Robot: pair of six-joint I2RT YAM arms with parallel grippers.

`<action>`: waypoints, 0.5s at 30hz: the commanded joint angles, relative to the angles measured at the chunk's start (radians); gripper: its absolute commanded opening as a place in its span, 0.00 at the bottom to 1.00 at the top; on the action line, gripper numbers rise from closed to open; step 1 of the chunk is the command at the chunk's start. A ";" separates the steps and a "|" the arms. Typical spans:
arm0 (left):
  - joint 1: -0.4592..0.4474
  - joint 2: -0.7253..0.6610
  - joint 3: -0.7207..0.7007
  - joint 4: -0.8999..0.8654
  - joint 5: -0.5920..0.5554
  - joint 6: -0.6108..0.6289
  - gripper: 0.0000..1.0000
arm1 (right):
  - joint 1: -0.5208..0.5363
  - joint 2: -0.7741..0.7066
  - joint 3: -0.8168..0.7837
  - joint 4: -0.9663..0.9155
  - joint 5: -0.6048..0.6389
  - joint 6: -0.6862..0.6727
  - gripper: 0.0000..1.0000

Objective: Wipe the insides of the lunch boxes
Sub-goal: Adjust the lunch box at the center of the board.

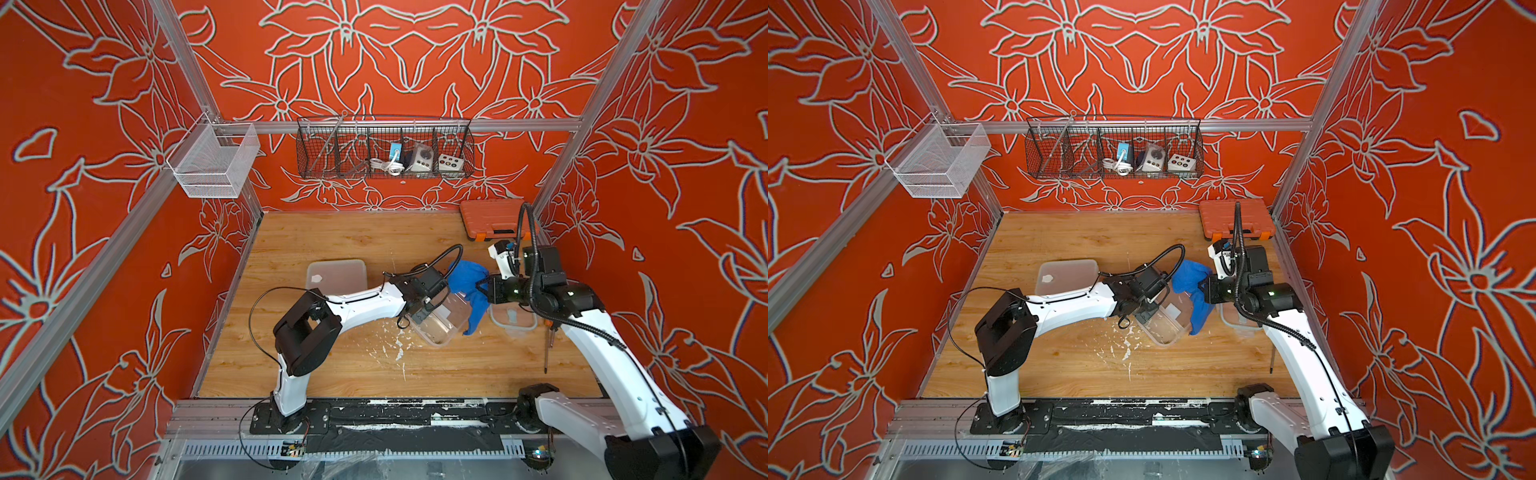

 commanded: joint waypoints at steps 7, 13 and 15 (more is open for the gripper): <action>0.068 -0.081 -0.081 0.142 0.066 0.224 0.20 | -0.006 -0.005 -0.047 -0.018 0.028 -0.011 0.00; 0.087 -0.119 -0.064 0.101 0.061 0.124 0.66 | -0.005 0.008 -0.033 -0.018 0.022 -0.012 0.00; 0.087 -0.160 -0.062 0.077 0.024 0.064 0.67 | -0.005 0.027 -0.020 -0.019 0.014 -0.022 0.00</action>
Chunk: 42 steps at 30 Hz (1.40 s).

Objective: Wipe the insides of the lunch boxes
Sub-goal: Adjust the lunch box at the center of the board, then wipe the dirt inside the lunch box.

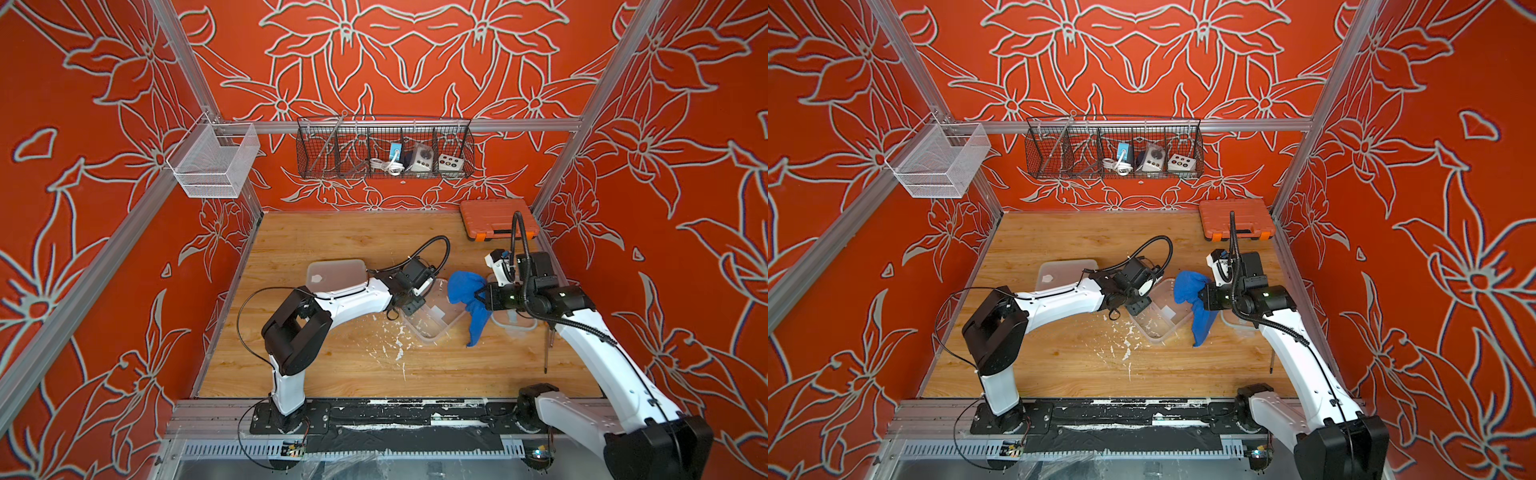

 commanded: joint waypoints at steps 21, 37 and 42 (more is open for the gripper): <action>0.014 -0.267 -0.361 0.060 0.285 -0.690 0.67 | 0.126 0.340 0.134 0.080 0.027 -0.101 0.00; 0.014 -0.215 -0.326 0.085 0.351 -0.715 0.66 | 0.190 0.516 0.106 0.176 0.051 -0.099 0.00; 0.020 -0.189 -0.318 0.119 0.332 -0.711 0.64 | 0.212 0.549 0.107 0.218 0.042 -0.082 0.00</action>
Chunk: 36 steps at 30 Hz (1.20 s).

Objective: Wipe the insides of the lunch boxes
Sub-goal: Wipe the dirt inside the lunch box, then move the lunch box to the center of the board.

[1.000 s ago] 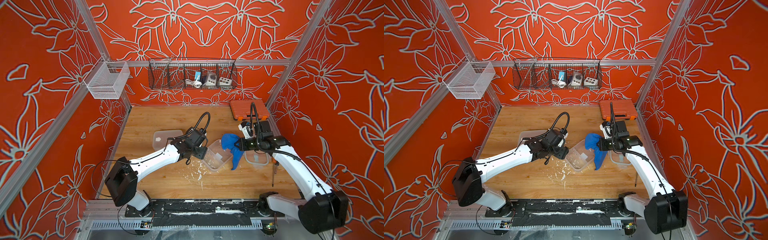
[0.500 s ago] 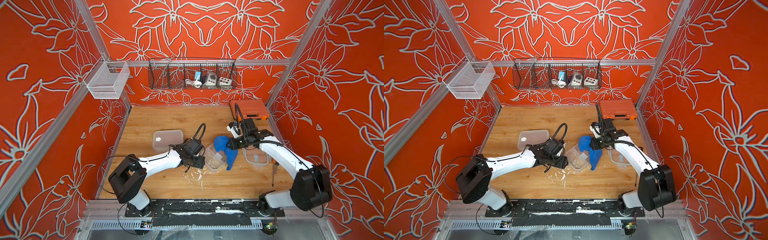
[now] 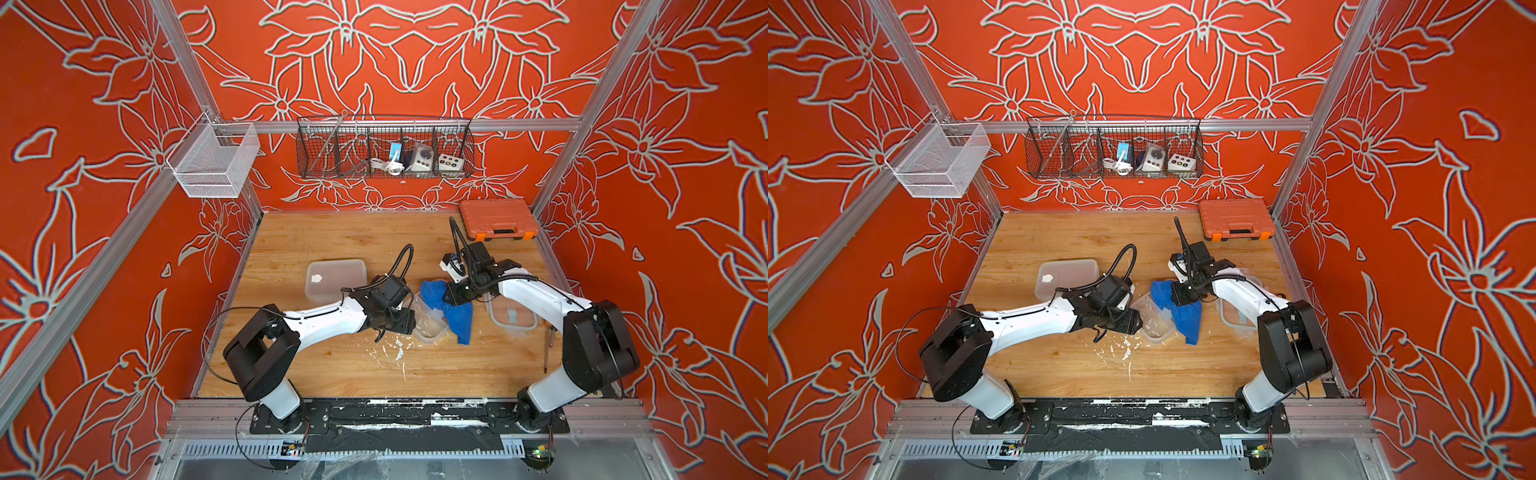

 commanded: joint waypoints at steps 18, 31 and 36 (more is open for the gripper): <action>0.055 0.226 0.169 -0.033 -0.072 0.112 0.27 | 0.171 0.139 -0.057 0.137 -0.047 0.107 0.00; 0.153 0.387 0.439 -0.132 -0.200 0.212 0.16 | 0.282 0.052 -0.120 -0.217 0.074 0.046 0.00; 0.182 0.382 0.438 -0.115 -0.217 0.215 0.16 | 0.285 0.083 -0.043 -0.341 0.160 0.060 0.00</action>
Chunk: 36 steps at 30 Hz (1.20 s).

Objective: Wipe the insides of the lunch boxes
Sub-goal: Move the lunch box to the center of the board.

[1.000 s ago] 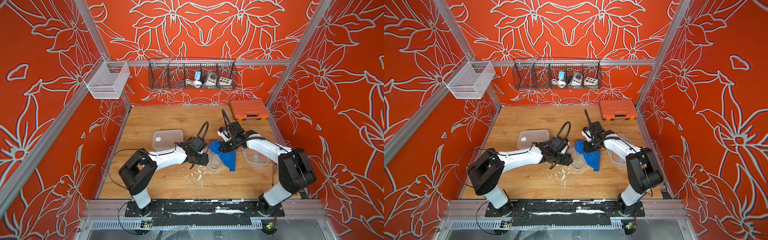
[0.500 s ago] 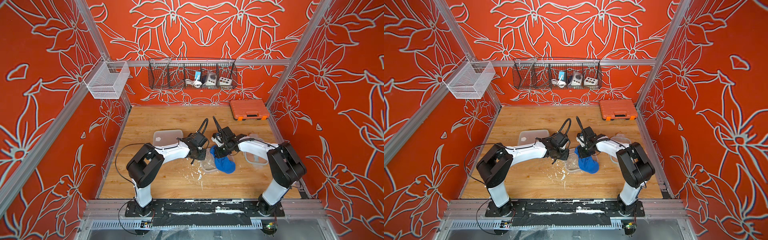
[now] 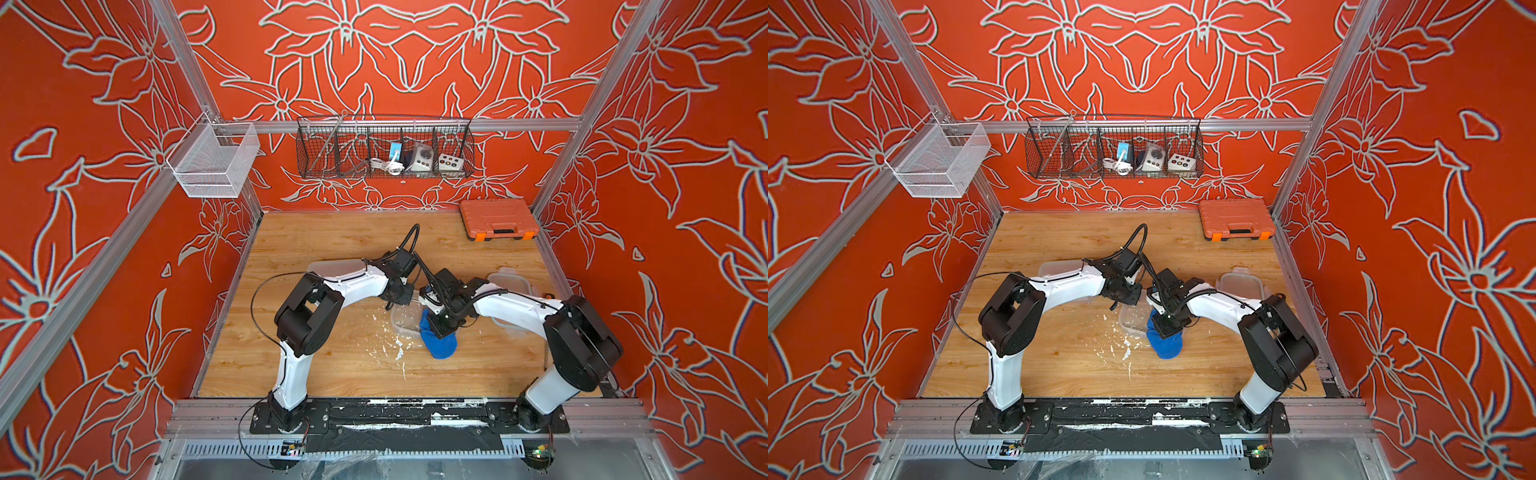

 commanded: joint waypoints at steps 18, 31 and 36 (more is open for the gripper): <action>0.044 -0.065 -0.127 0.167 0.020 0.095 0.16 | -0.056 0.288 0.368 -0.137 0.663 0.055 0.00; 0.015 -0.042 -0.139 0.185 0.021 0.118 0.15 | -0.060 0.498 0.606 0.048 0.366 0.226 0.00; 0.022 -0.016 -0.116 0.175 0.021 0.093 0.16 | -0.049 0.393 0.480 0.149 0.142 0.236 0.00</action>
